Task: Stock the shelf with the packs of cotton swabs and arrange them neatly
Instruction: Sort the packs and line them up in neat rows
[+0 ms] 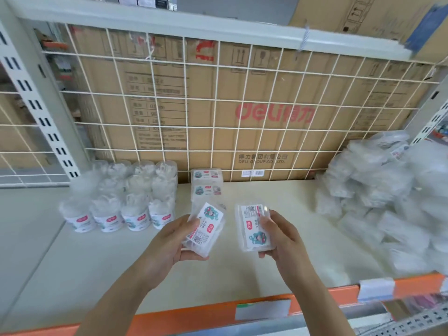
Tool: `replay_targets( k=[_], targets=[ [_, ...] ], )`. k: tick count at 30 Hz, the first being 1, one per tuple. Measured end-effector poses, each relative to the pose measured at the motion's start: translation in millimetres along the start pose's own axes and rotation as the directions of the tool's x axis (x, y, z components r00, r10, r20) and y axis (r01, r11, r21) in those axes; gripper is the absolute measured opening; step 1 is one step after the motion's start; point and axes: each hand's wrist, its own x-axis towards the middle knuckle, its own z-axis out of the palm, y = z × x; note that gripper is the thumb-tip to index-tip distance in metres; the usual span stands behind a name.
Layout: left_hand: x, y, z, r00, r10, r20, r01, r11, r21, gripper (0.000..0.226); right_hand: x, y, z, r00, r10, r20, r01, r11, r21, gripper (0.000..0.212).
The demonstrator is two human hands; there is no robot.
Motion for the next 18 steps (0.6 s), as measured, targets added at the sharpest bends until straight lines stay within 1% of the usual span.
replay_targets(
  k=[3,5,7,9,11,13,15,18],
  targets=[
    [-6.2,1.4,-11.5,1.0,0.017,-0.019,-0.016,0.998,0.067,0.061,-1.5,3.1,14.9,0.997,-0.018,0.078,0.02,0.999,-0.033,0.044],
    [-9.6,2.9,-17.8,1.0,0.018,-0.022,-0.015,0.991,0.134,0.069,-2.3,6.3,23.6,0.993,-0.028,0.118,0.035,0.998,-0.051,0.05],
    [-13.5,3.7,-22.1,1.0,0.01,0.009,-0.011,0.98,0.197,0.072,-3.1,7.6,30.4,0.99,-0.055,0.129,0.065,0.995,-0.075,0.044],
    [-17.4,3.8,-25.0,0.998,-0.003,0.059,-0.011,0.972,0.234,0.07,-3.4,6.9,36.4,0.988,-0.083,0.13,0.094,0.992,-0.08,0.038],
    [-20.6,3.7,-26.5,0.993,-0.012,0.119,-0.018,0.971,0.24,0.066,-2.7,4.5,41.0,0.988,-0.091,0.127,0.1,0.993,-0.064,0.038],
    [-21.9,3.5,-25.9,0.985,-0.038,0.17,-0.001,0.974,0.225,0.073,-1.5,2.6,45.7,0.985,-0.1,0.142,0.109,0.992,-0.057,0.033],
    [-21.1,3.0,-24.0,0.974,-0.057,0.218,0.011,0.978,0.207,0.08,0.6,3.8,49.7,0.979,-0.123,0.161,0.142,0.983,-0.115,0.029],
    [-20.0,3.9,-20.4,0.97,-0.064,0.236,0.015,0.979,0.202,0.076,2.1,6.7,50.0,0.972,-0.145,0.183,0.19,0.947,-0.258,0.032]
  ],
)
